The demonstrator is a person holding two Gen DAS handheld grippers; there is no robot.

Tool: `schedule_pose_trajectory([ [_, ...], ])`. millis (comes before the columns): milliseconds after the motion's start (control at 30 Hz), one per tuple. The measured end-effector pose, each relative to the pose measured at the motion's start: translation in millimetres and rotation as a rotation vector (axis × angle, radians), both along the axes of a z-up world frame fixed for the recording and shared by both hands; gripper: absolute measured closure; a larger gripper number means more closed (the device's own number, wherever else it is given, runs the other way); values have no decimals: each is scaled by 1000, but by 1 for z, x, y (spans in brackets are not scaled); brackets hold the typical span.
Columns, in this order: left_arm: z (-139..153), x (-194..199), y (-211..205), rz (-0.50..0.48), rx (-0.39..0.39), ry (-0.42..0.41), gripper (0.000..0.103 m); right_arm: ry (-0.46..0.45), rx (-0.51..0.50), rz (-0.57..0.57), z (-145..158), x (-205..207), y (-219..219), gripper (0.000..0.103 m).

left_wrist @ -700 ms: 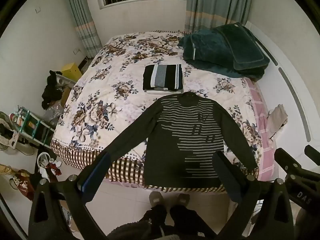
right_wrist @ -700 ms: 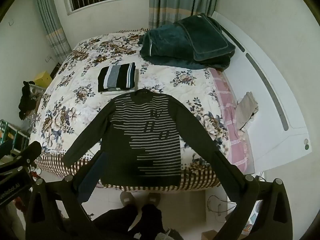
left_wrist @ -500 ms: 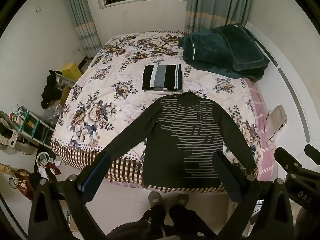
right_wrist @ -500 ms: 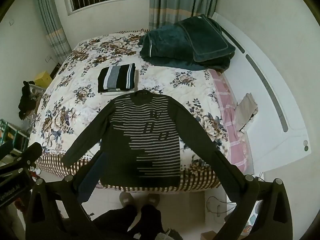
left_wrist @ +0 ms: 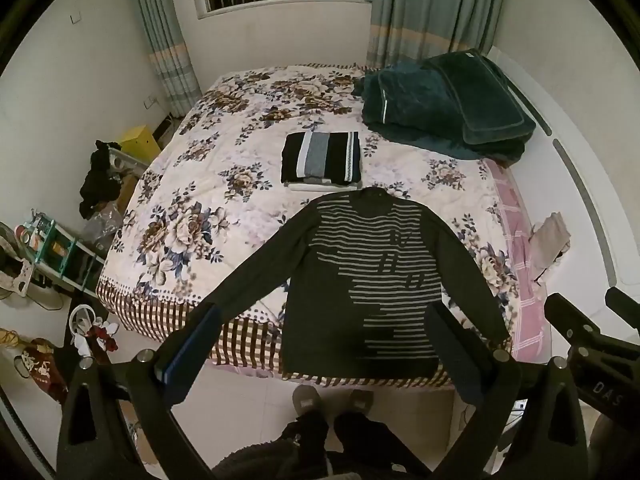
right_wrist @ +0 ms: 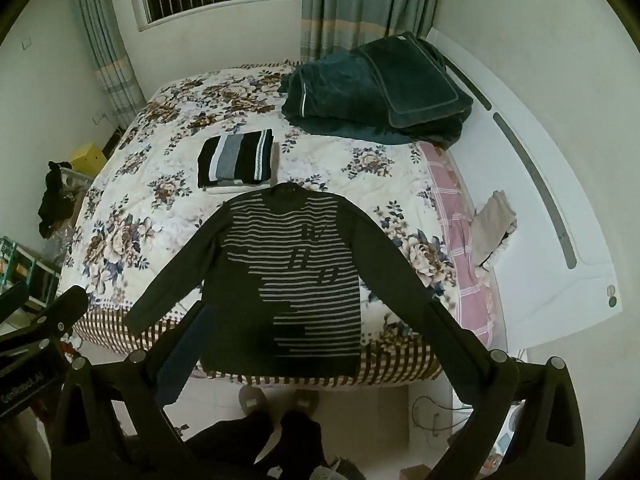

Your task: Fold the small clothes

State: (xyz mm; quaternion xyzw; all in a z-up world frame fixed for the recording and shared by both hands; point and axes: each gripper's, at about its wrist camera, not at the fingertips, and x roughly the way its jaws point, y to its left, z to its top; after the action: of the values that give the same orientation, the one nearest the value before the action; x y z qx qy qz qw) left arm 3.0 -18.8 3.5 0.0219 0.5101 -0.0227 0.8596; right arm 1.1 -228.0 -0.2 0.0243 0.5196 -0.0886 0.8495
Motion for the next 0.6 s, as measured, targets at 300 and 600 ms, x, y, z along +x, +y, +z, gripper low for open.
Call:
schedule_pose_trajectory([
  [300,6,4,-15,-4,-3,-7,0,-3,0,-1,0,1,0,0],
  [600,10,4,-19,0,-6,-9,0,-3,1,-1,1,1,-1,0],
])
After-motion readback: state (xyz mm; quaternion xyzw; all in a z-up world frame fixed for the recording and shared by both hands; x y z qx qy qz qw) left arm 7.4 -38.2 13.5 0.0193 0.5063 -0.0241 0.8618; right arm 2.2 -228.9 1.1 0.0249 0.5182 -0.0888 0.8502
